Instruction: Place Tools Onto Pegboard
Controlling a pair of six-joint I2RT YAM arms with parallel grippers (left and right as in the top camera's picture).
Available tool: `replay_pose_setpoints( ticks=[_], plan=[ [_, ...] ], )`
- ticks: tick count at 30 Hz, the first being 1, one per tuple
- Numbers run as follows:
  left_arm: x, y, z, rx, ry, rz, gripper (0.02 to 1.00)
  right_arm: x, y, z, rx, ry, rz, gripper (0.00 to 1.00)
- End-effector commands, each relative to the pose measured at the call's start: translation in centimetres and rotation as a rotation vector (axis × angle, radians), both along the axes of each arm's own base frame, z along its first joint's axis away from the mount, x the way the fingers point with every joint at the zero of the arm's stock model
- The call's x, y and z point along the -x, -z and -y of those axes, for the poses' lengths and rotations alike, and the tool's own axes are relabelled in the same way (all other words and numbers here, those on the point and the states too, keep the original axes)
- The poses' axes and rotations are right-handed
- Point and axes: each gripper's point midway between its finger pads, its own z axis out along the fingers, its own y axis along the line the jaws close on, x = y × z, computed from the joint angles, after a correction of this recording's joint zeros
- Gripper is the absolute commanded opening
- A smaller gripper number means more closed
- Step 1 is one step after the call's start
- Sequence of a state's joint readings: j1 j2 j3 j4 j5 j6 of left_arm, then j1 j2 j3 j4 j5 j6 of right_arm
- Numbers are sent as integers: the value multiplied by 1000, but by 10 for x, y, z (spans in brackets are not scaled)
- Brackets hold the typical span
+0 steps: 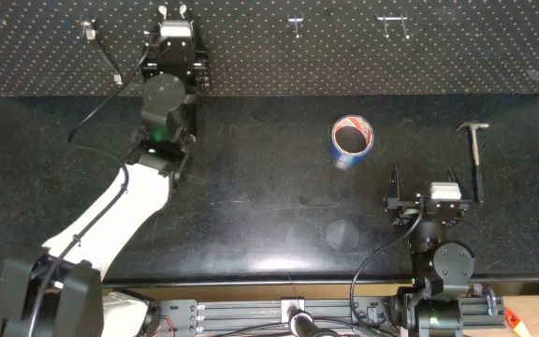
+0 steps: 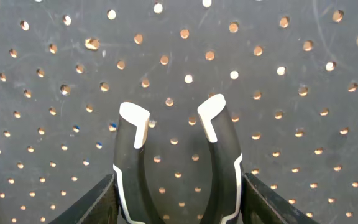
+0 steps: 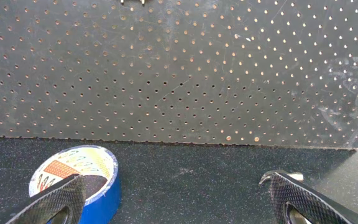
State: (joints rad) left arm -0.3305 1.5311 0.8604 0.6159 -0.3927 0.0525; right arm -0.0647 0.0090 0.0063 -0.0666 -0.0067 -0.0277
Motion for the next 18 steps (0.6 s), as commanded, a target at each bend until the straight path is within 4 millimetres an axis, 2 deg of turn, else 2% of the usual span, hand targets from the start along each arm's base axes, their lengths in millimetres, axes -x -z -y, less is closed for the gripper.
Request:
replay_pose_setpoints(
  ticks=[1, 6, 18],
  plan=[
    [-3, -6, -3, 3, -18, 35, 29, 0, 0, -1, -19, -4, 2, 954],
    [-6, -3, -3, 6, -20, 45, 29, 0, 0, -1, -19, -4, 2, 954],
    [-19, 18, -1, 7, -25, 45, 27, 0, 0, -1, -19, -4, 2, 956]
  ],
)
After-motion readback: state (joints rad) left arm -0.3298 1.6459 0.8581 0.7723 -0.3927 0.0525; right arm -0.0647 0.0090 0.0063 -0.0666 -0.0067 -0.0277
